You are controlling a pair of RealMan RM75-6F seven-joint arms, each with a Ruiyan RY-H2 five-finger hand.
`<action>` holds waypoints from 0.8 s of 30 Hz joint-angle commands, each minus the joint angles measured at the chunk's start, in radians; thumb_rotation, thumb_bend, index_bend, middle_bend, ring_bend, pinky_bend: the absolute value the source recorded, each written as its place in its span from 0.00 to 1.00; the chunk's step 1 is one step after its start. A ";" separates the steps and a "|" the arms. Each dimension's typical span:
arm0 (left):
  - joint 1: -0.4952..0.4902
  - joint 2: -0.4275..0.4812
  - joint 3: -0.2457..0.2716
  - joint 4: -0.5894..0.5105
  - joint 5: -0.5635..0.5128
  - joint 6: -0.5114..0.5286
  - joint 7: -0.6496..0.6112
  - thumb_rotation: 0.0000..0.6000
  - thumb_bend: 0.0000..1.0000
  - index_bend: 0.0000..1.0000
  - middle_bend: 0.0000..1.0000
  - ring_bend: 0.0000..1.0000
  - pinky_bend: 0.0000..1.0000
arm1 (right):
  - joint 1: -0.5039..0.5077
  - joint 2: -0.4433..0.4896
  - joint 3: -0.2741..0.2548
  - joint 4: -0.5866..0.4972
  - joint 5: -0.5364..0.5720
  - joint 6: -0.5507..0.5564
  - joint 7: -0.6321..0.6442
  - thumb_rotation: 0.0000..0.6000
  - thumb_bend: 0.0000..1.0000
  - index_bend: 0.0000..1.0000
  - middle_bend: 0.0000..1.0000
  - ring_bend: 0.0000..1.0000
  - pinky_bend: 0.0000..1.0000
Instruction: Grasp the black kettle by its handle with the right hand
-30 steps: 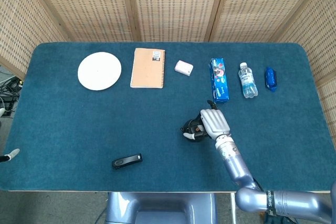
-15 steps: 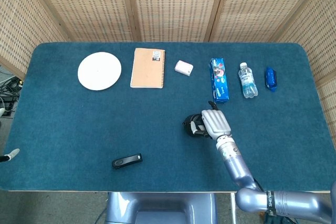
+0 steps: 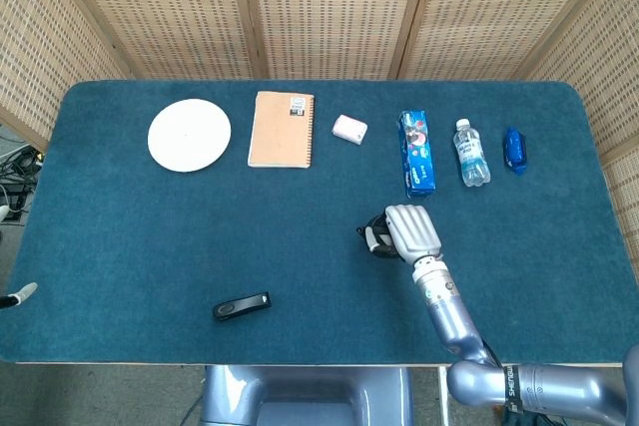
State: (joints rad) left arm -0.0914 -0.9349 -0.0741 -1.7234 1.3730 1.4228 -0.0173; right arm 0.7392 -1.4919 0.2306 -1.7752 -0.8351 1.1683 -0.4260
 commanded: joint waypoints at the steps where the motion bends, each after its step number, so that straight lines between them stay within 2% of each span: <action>1: 0.000 0.000 0.000 0.000 0.000 0.000 0.000 1.00 0.00 0.00 0.00 0.00 0.00 | 0.000 0.001 0.000 -0.001 -0.002 -0.001 -0.003 1.00 0.99 1.00 1.00 1.00 0.86; 9: 0.001 0.001 0.000 -0.001 0.001 0.001 -0.002 1.00 0.00 0.00 0.00 0.00 0.00 | -0.002 -0.002 0.001 0.000 -0.013 -0.005 -0.004 1.00 1.00 1.00 1.00 1.00 0.87; 12: 0.001 0.002 0.000 -0.001 0.002 0.001 -0.003 1.00 0.00 0.00 0.00 0.00 0.00 | 0.014 0.013 0.009 -0.029 -0.016 -0.009 -0.041 1.00 1.00 1.00 1.00 1.00 0.87; 24: -0.001 0.001 0.000 0.001 0.001 -0.003 -0.004 1.00 0.00 0.00 0.00 0.00 0.00 | 0.120 0.059 0.119 -0.185 0.112 0.013 -0.191 1.00 1.00 1.00 1.00 1.00 0.87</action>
State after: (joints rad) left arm -0.0928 -0.9340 -0.0740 -1.7220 1.3739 1.4194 -0.0212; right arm 0.8380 -1.4382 0.3319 -1.9381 -0.7501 1.1712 -0.5923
